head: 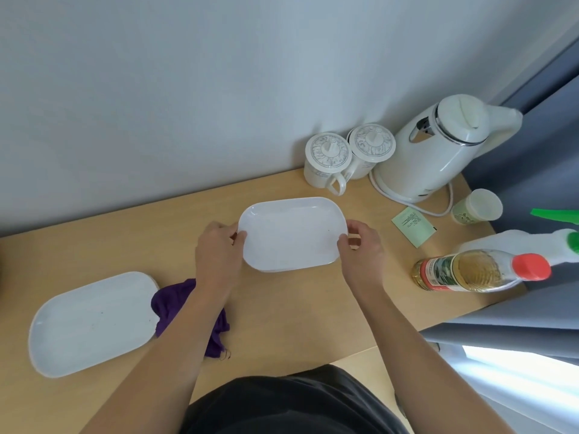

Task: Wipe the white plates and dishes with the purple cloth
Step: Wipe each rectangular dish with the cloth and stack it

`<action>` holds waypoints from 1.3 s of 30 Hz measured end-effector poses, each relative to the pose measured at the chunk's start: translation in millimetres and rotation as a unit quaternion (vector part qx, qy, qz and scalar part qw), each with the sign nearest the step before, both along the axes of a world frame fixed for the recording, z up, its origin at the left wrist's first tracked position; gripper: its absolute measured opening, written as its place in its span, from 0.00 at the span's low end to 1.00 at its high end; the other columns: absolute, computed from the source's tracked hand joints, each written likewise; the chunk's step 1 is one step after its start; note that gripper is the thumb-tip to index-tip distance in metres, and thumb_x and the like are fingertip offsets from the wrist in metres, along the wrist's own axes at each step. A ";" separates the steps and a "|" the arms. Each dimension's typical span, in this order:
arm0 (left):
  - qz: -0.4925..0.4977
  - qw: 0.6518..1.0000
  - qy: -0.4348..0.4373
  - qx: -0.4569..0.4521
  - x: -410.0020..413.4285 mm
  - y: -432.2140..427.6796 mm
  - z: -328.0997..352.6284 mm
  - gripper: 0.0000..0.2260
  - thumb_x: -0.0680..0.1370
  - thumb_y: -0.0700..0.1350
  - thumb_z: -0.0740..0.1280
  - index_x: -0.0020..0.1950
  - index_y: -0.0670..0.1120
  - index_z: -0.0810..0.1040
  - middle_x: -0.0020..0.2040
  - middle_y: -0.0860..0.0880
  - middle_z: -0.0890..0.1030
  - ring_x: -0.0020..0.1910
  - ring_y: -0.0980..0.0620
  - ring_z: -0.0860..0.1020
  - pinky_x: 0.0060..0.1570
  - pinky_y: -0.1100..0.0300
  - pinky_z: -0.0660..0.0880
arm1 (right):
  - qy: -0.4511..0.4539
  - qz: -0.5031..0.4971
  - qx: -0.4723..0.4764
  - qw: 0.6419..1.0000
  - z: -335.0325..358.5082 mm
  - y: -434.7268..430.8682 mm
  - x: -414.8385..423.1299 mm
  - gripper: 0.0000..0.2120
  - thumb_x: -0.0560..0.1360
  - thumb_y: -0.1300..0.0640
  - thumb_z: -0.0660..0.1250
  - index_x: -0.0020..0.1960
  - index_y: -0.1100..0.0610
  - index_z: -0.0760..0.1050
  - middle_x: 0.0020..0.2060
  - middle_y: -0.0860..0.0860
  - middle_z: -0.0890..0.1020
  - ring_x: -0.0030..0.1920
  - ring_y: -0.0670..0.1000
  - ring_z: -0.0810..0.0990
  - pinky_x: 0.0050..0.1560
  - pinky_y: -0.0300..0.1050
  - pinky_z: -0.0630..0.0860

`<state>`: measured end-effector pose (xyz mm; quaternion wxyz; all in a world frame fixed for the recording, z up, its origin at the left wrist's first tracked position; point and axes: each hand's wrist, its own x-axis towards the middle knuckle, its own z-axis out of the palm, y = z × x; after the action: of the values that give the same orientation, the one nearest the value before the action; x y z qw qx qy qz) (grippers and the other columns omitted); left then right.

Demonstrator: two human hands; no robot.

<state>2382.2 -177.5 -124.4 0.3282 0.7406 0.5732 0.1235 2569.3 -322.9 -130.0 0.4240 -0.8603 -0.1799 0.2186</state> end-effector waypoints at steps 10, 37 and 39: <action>-0.024 0.999 0.018 0.011 -5.0 1.5 -3.1 0.14 0.81 0.52 0.65 0.61 0.48 0.83 0.48 0.51 0.76 0.43 0.50 0.77 0.44 0.57 0.72 | -0.060 0.043 -0.013 0.997 -1.3 2.0 -7.6 0.21 0.77 0.63 0.65 0.68 0.50 0.74 0.63 0.50 0.73 0.60 0.52 0.73 0.61 0.44 0.70; 0.078 0.995 -0.006 0.059 -250.8 30.9 14.4 0.08 0.80 0.45 0.64 0.54 0.49 0.83 0.50 0.54 0.79 0.41 0.53 0.77 0.41 0.59 0.69 | -0.076 0.376 -0.203 0.901 -2.1 59.0 -255.4 0.29 0.73 0.53 0.69 0.73 0.48 0.69 0.65 0.50 0.70 0.56 0.57 0.75 0.56 0.47 0.75; 0.069 0.996 -0.002 0.060 -260.6 34.1 13.3 0.08 0.80 0.45 0.64 0.54 0.50 0.82 0.49 0.55 0.78 0.40 0.54 0.76 0.41 0.60 0.67 | -0.055 0.337 -0.168 0.925 5.5 62.6 -258.9 0.26 0.71 0.56 0.70 0.69 0.48 0.73 0.60 0.49 0.72 0.54 0.57 0.78 0.54 0.47 0.75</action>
<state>2121.6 -143.5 -111.1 0.2748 0.7174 0.6139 0.1816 2310.4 -260.3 -124.6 0.1640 -0.8183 -0.4426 0.3279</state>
